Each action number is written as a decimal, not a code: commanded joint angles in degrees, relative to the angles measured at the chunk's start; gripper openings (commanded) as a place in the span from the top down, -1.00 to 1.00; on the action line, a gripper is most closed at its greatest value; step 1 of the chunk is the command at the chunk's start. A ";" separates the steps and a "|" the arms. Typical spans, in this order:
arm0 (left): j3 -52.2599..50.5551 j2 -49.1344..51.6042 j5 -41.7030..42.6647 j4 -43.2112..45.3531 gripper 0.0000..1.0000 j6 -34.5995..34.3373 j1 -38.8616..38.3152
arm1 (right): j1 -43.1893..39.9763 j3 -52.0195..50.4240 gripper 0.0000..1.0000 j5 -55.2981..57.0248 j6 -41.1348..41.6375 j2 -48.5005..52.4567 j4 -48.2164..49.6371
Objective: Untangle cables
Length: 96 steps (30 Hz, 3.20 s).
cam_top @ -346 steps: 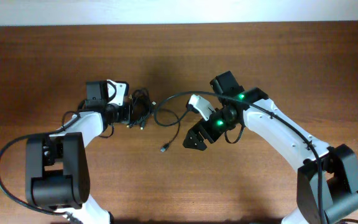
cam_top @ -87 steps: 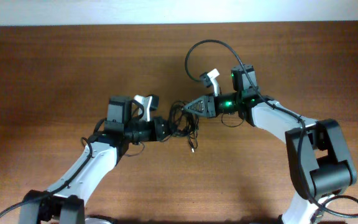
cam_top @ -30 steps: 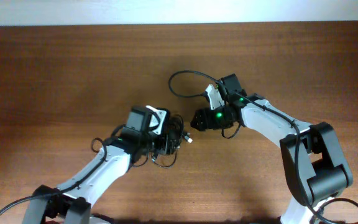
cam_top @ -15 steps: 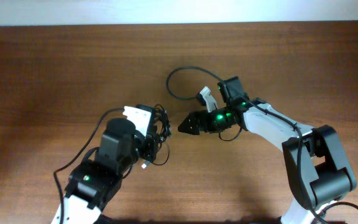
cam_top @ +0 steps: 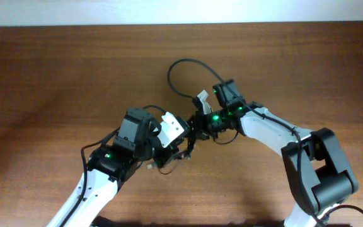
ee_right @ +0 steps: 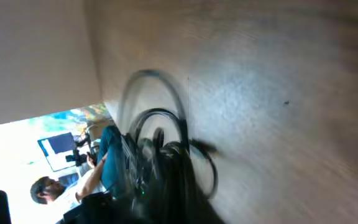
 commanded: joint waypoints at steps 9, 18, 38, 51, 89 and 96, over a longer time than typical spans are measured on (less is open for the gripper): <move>0.37 3.78 -49.70 -4.28 1.00 -54.55 0.09 | -1.92 -0.20 0.91 -1.40 -10.10 -2.38 -1.05; 0.24 -3.91 -50.69 -15.23 1.00 -83.10 0.09 | -1.97 -0.17 0.92 -2.45 -10.25 -2.38 6.49; -2.43 4.74 -25.09 2.54 -0.38 -68.94 4.17 | -3.04 -0.20 0.92 6.29 -13.86 -2.47 1.53; -2.60 17.09 -5.77 12.50 0.06 -51.28 2.25 | -2.99 -0.20 0.92 2.93 -12.04 -2.47 1.36; -2.60 22.47 -27.93 2.71 -0.70 -133.28 -5.31 | -2.99 -0.31 -0.87 26.45 -14.32 -2.47 -21.86; -1.75 20.94 -30.45 7.34 1.00 -79.89 1.22 | -2.99 -0.46 -0.86 26.86 -14.32 -2.47 -22.43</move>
